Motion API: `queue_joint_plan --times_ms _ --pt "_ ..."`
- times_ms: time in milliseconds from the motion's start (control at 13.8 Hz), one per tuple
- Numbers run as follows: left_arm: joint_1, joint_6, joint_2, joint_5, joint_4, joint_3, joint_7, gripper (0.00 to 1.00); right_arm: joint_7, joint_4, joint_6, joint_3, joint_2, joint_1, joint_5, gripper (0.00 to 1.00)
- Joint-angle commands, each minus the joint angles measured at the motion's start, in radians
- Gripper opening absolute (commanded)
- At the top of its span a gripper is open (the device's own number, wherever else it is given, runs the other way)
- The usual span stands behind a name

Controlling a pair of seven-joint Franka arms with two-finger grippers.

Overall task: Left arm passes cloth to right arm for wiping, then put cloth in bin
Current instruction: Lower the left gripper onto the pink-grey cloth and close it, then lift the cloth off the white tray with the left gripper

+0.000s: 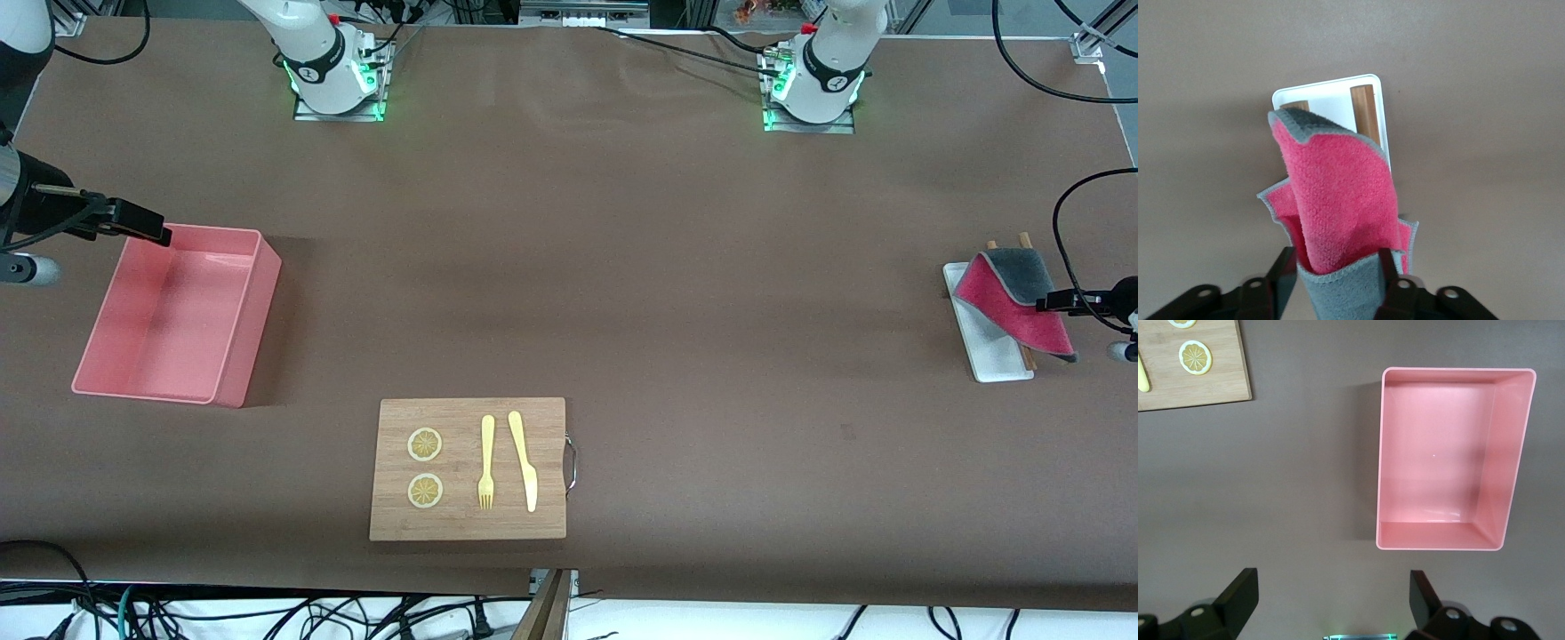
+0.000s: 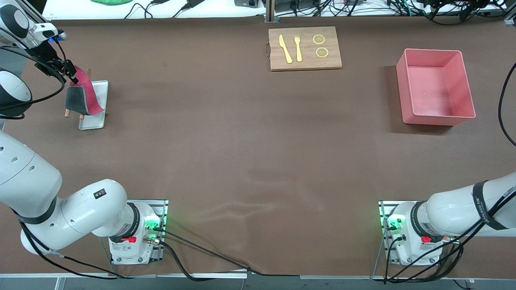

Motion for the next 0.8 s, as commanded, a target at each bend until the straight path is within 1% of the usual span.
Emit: queue_joint_plan --times_ms 0,291,364,436,582,655,727 --pt "0.009 -0.016 0.023 0.022 0.021 -0.002 0.019 0.49 0.000 0.008 -0.013 0.003 0.000 -0.002 0.015 1.00" --pt "0.007 -0.019 0.028 0.035 0.021 -0.004 0.019 0.30 0.001 0.008 -0.020 0.003 0.002 -0.002 0.015 1.00" --pt "0.007 -0.019 0.028 0.035 0.021 -0.004 0.018 0.23 0.001 0.008 -0.020 0.003 0.000 -0.002 0.015 1.00" --pt "0.007 -0.019 0.028 0.036 0.023 -0.004 0.018 0.21 0.003 0.008 -0.020 0.003 0.002 -0.003 0.015 1.00" --pt "0.004 -0.020 0.026 0.036 0.024 -0.004 0.016 0.10 0.004 0.008 -0.020 0.003 0.002 -0.002 0.016 1.00" --pt "0.004 -0.022 0.026 0.036 0.025 -0.004 0.018 0.02 0.004 0.008 -0.020 0.005 0.002 -0.003 0.016 1.00" --pt "0.004 -0.022 0.026 0.036 0.025 -0.002 0.018 0.00 0.004 0.008 -0.020 0.003 0.002 -0.002 0.016 1.00"
